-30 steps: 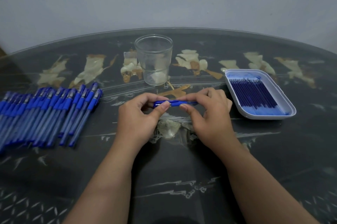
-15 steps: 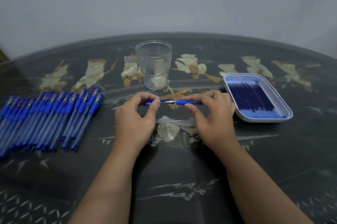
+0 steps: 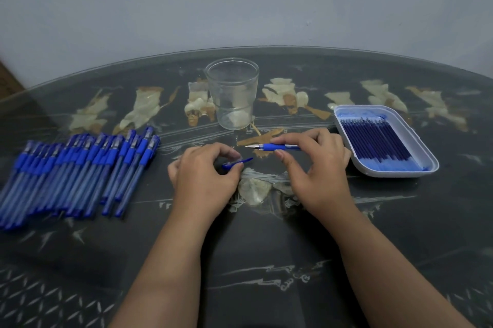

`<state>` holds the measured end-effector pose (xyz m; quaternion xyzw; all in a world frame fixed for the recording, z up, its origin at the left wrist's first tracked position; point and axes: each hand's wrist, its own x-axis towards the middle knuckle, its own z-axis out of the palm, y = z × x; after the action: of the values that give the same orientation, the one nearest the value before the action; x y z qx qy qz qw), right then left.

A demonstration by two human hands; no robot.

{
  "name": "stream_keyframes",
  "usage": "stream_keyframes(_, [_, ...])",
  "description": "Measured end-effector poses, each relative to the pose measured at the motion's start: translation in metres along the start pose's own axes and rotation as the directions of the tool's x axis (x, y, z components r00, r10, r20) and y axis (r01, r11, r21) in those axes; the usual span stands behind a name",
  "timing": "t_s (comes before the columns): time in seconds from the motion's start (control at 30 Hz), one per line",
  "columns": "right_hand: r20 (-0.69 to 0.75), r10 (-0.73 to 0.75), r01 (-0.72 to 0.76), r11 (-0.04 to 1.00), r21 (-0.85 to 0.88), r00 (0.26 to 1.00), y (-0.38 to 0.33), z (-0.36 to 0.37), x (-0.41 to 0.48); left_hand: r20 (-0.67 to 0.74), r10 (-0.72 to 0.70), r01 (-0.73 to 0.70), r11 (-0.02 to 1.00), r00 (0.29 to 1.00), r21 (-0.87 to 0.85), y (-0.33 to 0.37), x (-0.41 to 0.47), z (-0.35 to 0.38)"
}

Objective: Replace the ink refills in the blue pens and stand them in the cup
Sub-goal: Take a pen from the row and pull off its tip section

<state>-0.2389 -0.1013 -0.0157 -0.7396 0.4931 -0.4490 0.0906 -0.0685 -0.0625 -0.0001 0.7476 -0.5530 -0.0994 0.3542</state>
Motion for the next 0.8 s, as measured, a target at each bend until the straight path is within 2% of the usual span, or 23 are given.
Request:
stream_keyframes(0.17, [0.016,-0.010,0.010,1.000,-0.010,1.000,0.0004,0.0012,-0.0015,0.032,0.003,-0.003,1.000,0.999,0.007,-0.0017,0.0011,0.0004])
stream_keyframes(0.37, [0.011,0.004,-0.003,1.000,-0.022,1.000,0.0009,0.0000,-0.0008,0.053,0.070,-0.070,0.998,0.996,0.008,0.0016,-0.0007,0.0018])
stream_keyframes(0.57, [0.025,0.015,-0.014,1.000,-0.018,1.000,0.0010,0.0003,-0.0011,-0.005,0.196,-0.190,0.945,0.981,-0.267,0.0050,-0.0022,0.0012])
stream_keyframes(0.7, [0.033,-0.003,0.003,1.000,0.003,0.999,-0.0006,-0.0002,-0.0013,-0.060,0.202,-0.210,0.914,0.978,-0.347,0.0053,-0.0014,0.0018])
stream_keyframes(0.8, [0.027,-0.015,0.014,1.000,0.023,1.000,-0.0019,-0.0005,-0.0016,-0.063,0.210,-0.219,0.921,0.976,-0.324,0.0041,-0.0007,0.0037])
